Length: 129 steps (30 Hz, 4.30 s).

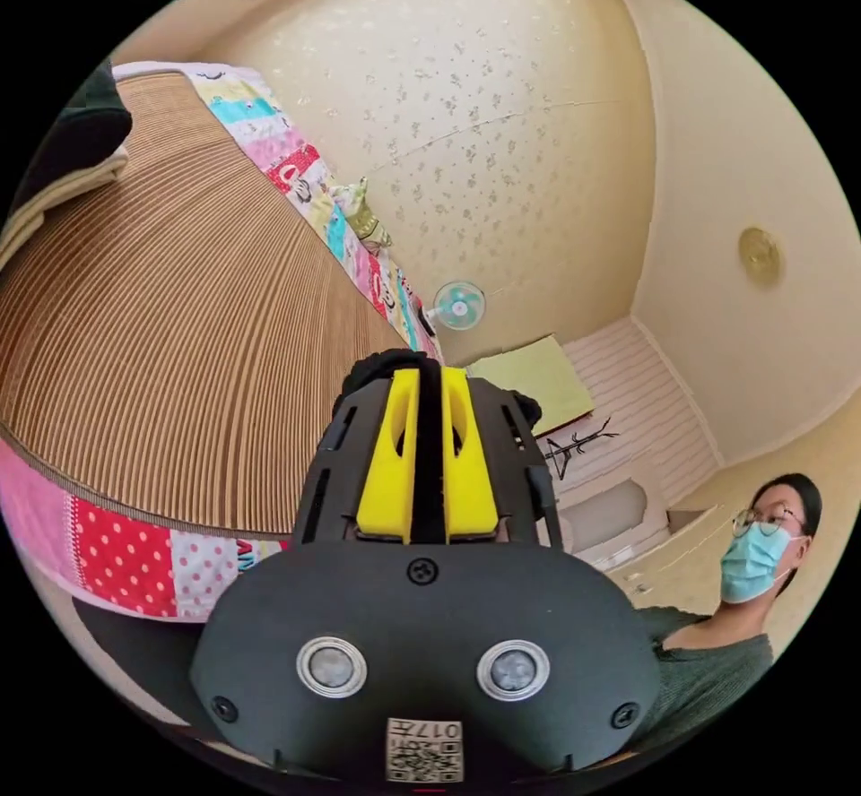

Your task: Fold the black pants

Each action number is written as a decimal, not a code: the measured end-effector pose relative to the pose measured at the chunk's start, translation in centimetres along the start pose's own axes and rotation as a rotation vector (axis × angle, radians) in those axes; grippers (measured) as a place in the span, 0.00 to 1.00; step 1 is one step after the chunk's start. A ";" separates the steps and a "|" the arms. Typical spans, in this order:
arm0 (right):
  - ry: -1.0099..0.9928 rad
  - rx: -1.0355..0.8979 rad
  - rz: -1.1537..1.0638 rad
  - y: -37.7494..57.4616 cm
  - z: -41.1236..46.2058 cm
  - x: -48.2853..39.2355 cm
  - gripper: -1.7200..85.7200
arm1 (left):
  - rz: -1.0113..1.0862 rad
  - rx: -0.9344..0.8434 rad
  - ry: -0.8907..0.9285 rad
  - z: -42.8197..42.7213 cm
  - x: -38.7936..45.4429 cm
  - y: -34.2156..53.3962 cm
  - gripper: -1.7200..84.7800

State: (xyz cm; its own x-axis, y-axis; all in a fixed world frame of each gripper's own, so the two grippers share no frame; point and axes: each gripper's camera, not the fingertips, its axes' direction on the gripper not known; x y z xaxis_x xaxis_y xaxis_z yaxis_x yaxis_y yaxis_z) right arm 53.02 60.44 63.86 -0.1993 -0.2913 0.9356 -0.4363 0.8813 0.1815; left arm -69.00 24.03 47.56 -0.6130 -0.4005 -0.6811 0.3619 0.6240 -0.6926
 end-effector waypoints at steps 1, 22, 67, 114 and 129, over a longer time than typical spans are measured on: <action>0.148 -0.031 0.048 -0.8 1.6 1.0 0.06 | -0.101 -0.013 -0.071 0.6 -1.8 -0.9 0.08; 0.576 -0.437 0.014 24.1 22.2 2.9 0.11 | -0.083 -0.218 -0.758 10.6 -6.0 10.0 0.11; 0.974 -0.482 -0.180 19.8 24.8 -8.7 0.06 | 0.211 -0.402 -0.799 23.5 -0.3 4.6 0.05; 0.643 -0.213 0.142 21.8 14.5 -3.1 0.18 | 0.096 -0.068 -1.215 3.6 -6.4 -4.1 0.04; 0.778 0.004 -0.118 8.5 7.5 -10.4 0.08 | -0.084 0.034 -0.679 -11.2 -2.1 14.4 0.11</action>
State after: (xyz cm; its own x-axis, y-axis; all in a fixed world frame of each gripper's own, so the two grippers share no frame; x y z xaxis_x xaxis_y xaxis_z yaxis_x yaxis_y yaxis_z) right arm 44.84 68.20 53.37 0.5196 -0.0375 0.8536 -0.4198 0.8589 0.2932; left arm -70.40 41.34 41.65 -0.0676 -0.7853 -0.6154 0.3609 0.5558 -0.7489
